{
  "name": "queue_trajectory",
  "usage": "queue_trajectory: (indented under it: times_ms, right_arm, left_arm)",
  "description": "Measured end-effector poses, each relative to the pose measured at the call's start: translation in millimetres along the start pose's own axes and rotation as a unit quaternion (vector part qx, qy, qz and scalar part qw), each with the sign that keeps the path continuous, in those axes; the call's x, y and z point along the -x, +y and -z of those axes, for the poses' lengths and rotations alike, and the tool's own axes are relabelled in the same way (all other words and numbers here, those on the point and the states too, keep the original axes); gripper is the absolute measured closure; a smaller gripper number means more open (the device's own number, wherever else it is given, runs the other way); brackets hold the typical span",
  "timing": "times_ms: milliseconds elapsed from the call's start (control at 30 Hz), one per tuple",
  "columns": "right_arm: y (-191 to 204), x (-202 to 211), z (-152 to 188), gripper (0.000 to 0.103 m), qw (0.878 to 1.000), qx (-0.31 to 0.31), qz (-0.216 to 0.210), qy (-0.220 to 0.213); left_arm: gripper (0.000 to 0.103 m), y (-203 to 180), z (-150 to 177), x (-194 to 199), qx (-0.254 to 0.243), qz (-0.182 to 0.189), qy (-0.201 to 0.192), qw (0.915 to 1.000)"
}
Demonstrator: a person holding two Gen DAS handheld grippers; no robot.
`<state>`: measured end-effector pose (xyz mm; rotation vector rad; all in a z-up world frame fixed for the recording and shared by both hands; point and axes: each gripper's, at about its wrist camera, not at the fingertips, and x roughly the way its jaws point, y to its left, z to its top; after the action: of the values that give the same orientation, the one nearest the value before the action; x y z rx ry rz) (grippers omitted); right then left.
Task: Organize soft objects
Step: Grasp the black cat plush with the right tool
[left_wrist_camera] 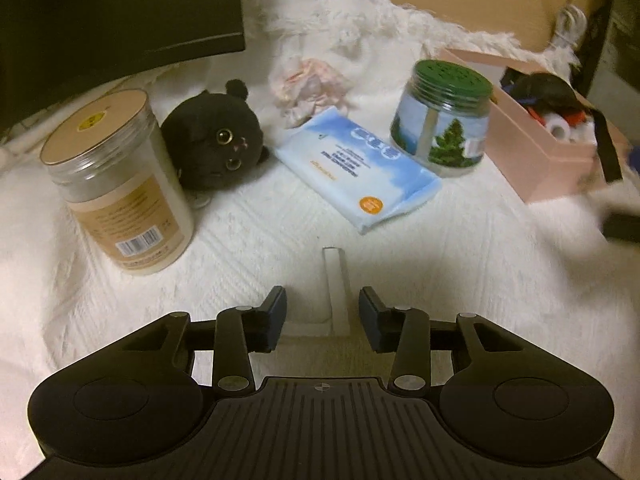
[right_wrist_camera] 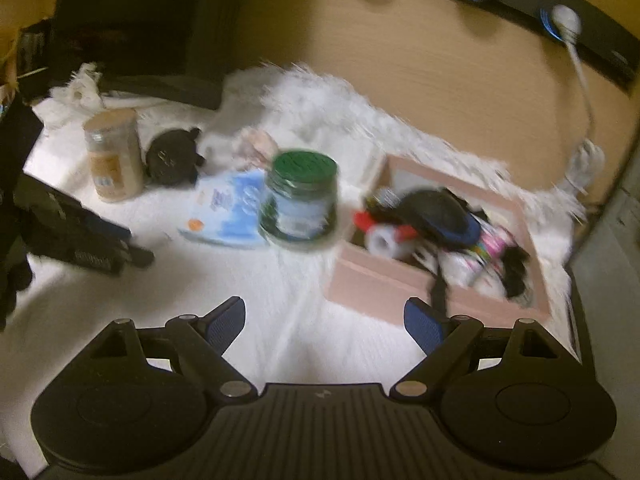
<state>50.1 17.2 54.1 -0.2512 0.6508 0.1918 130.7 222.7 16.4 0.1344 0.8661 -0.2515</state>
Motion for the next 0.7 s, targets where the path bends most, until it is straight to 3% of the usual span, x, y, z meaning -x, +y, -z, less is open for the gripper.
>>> queue_trajectory:
  times_ms: [100,300,467,600,700]
  right_arm:
    - [11.2,-14.6,-26.7,0.016,0.999,0.006,-0.04,-0.007]
    - [30.4,-62.9,-110.5,0.016,0.993,0.021,-0.113,0.012]
    - [34.9,-133.3,-173.1,0.019,0.989,-0.032,-0.115,0.084]
    - [35.5,-164.6,-186.0,0.019,0.966,-0.133,-0.192,0.113]
    - [49.7,-190.2,-186.1,0.019,0.951,-0.173,-0.215,0.136]
  left_arm:
    - [0.086,0.5,4.8,5.5,0.006,0.007,-0.004,0.9999]
    - [0.088,9.7,25.3,20.2,0.047,0.014,-0.026,0.9985]
    - [0.088,26.1,38.9,38.7,0.097,0.028,-0.045,0.9939]
    - [0.088,39.5,49.2,51.4,0.128,0.034,-0.049,0.99]
    - [0.088,47.0,55.1,56.9,0.133,0.031,-0.048,0.9895]
